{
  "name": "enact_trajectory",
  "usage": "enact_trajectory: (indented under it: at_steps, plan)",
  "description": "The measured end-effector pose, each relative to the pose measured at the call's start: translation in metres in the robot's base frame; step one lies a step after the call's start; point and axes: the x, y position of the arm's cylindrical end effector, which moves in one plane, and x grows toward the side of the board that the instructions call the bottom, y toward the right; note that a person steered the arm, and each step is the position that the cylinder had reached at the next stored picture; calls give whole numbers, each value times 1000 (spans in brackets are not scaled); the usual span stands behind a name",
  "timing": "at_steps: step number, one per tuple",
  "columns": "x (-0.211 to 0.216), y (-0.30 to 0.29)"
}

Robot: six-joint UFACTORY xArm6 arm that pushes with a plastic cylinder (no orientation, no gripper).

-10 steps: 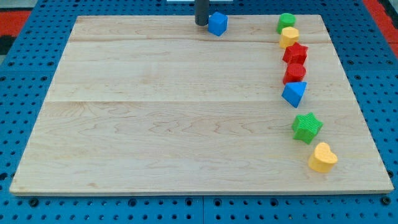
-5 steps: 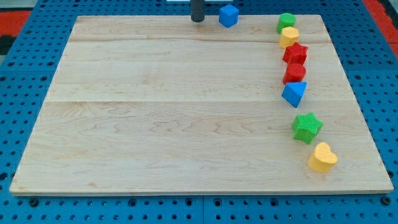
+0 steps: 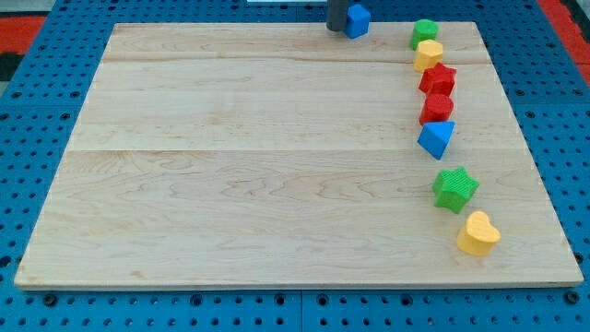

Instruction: Move the blue cube towards the top right

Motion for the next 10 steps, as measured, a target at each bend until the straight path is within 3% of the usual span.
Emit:
enact_trajectory:
  at_steps: [2, 3, 6, 10]
  plan:
    - [-2, -60]
    - [-2, -56]
    - [-1, 39]
    - [-1, 96]
